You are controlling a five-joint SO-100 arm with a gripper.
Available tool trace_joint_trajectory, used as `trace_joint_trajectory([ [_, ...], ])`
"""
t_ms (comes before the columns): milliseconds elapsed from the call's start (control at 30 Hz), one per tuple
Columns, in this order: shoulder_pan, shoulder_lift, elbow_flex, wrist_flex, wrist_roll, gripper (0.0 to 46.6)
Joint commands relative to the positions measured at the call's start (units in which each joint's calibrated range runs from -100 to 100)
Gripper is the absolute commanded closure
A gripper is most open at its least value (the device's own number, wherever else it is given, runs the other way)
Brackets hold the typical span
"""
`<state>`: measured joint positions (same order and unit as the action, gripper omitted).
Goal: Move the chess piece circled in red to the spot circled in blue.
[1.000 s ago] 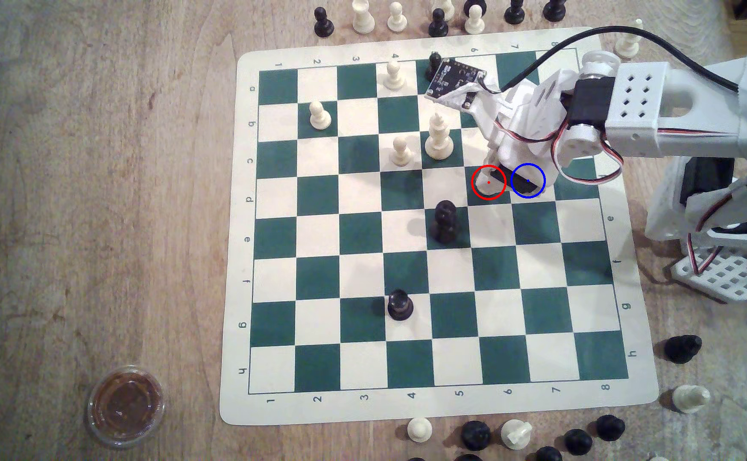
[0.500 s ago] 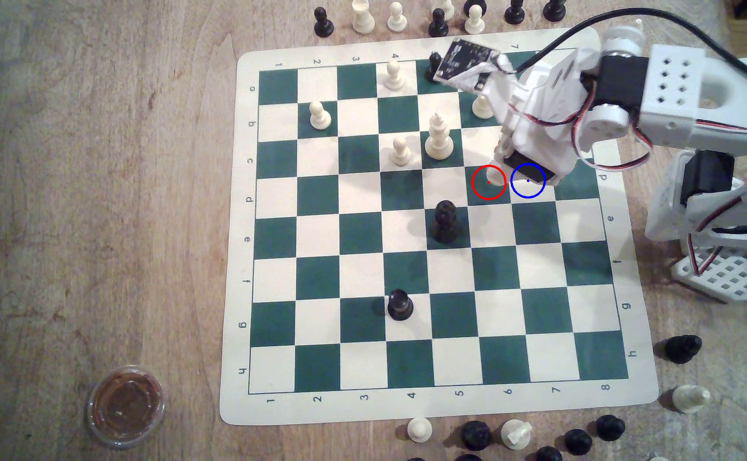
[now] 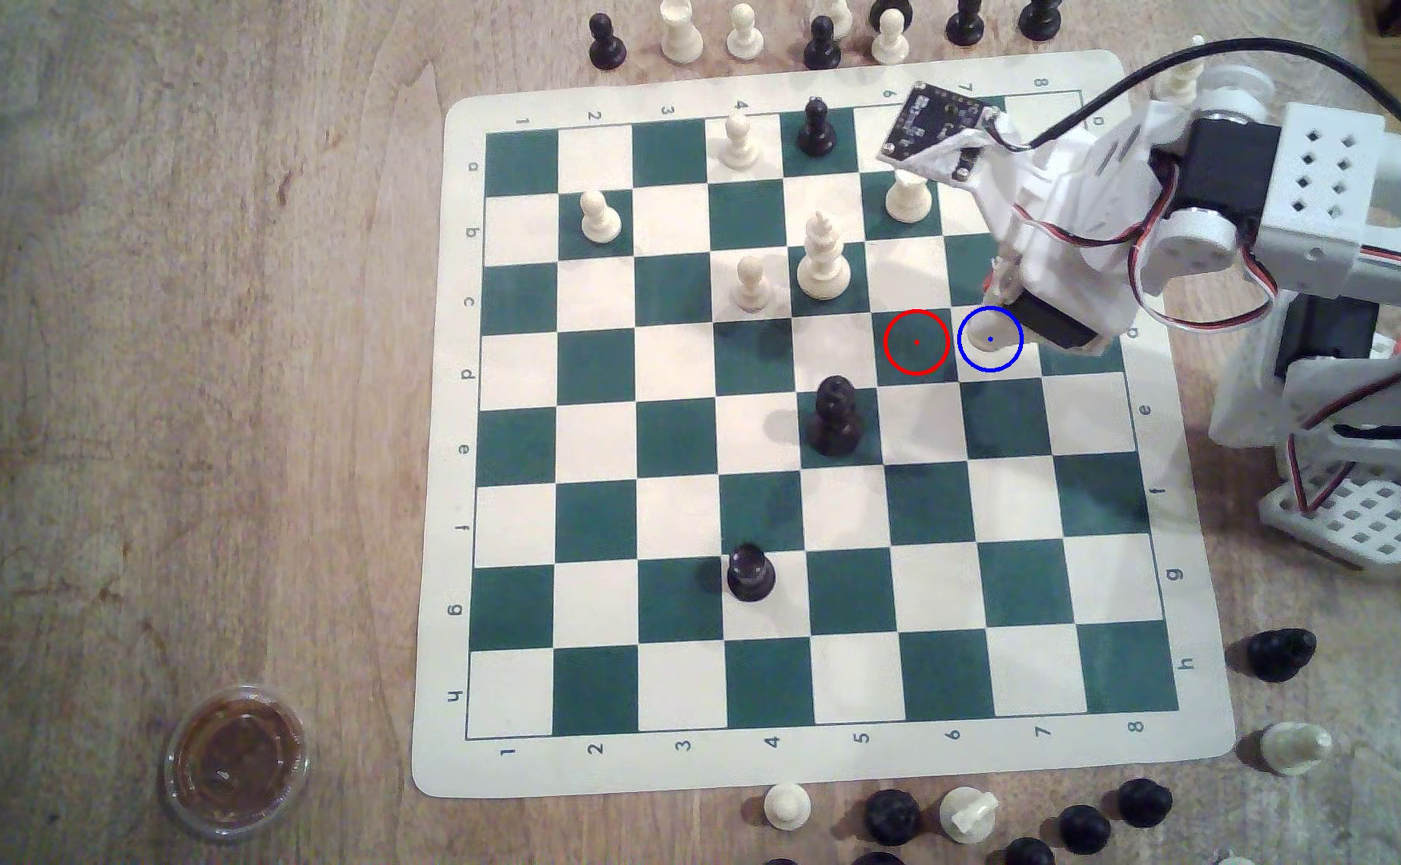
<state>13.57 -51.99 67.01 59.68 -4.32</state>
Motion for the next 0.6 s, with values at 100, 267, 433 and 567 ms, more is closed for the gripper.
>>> trace_joint_trajectory([
  [100, 0.4, -1.7, 3.7, -4.6, 0.1, 46.4],
  [267, 0.9, -1.6, 4.6, -4.9, 0.3, 46.4],
  [433, 2.0, -1.7, 4.9, -5.4, 0.9, 46.4],
  [567, 2.3, -1.2, 6.0, -6.9, 1.0, 46.4],
])
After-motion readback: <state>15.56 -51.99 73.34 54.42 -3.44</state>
